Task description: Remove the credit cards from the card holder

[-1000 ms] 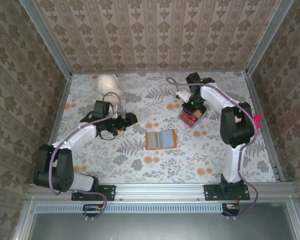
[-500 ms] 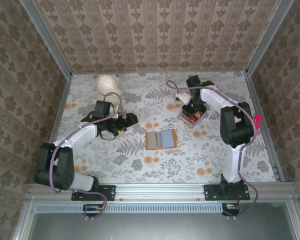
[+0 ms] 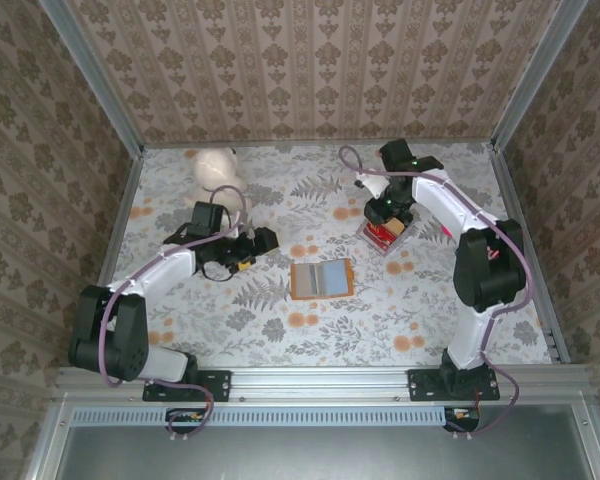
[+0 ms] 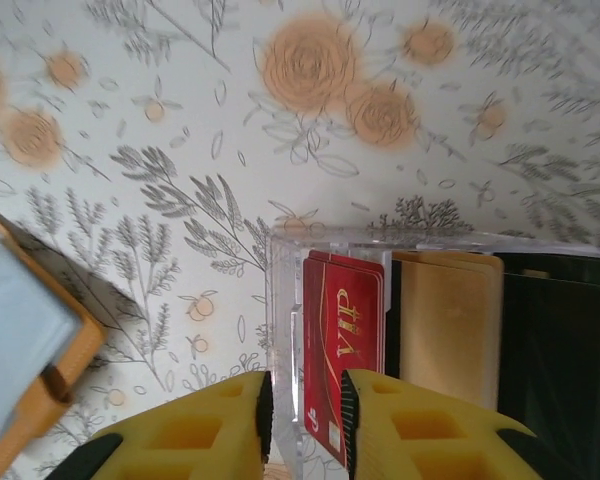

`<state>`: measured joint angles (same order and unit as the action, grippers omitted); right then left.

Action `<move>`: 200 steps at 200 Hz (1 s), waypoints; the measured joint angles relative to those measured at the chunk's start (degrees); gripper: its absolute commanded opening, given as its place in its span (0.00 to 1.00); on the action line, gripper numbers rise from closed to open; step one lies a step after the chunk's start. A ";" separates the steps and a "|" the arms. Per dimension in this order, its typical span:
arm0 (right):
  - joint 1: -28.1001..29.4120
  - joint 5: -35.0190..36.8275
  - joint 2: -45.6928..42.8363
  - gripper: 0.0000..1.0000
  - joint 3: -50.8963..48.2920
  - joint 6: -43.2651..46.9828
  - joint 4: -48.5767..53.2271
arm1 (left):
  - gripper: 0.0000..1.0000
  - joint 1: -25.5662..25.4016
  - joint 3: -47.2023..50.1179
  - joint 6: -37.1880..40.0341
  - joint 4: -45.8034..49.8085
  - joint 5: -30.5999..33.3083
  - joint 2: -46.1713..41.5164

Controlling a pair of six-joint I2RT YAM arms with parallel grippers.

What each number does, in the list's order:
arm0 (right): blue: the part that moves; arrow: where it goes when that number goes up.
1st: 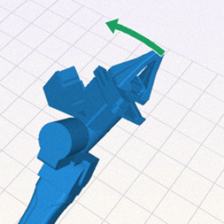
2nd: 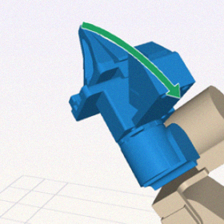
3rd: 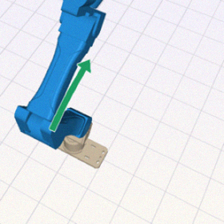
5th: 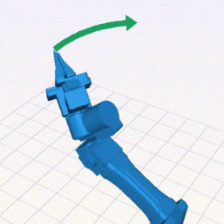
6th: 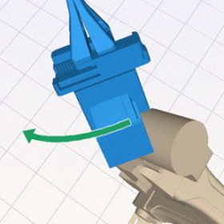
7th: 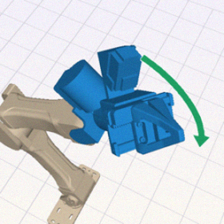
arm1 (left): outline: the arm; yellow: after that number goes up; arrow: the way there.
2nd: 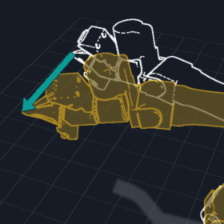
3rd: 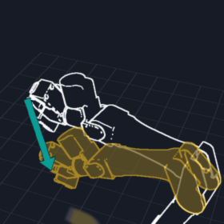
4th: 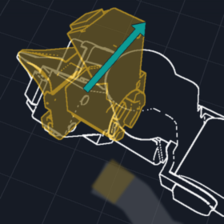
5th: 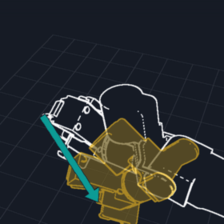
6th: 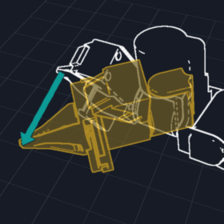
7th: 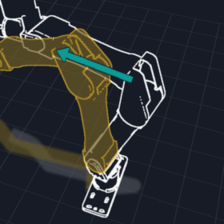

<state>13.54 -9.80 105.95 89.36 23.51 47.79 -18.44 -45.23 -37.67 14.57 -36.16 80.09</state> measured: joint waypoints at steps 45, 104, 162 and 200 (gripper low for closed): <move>0.17 -2.82 -8.81 0.36 -6.21 -10.62 -5.73 | 0.95 -4.76 -0.07 -0.17 1.84 3.54 0.00; 6.10 -8.90 -18.47 0.38 -25.77 -34.16 -23.82 | 0.76 -15.08 -1.84 -4.37 2.47 8.00 3.54; 17.33 -7.06 -18.34 0.39 -34.05 -53.79 -32.46 | 0.49 -19.56 -3.61 -8.98 0.96 10.27 9.62; 18.97 -3.45 -17.20 0.42 -37.35 -60.78 -34.47 | 0.44 -20.68 -5.05 -10.97 0.31 12.72 12.02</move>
<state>32.51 -13.26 88.75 52.01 -37.28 13.32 -39.11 -50.28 -48.64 14.87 -23.44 92.12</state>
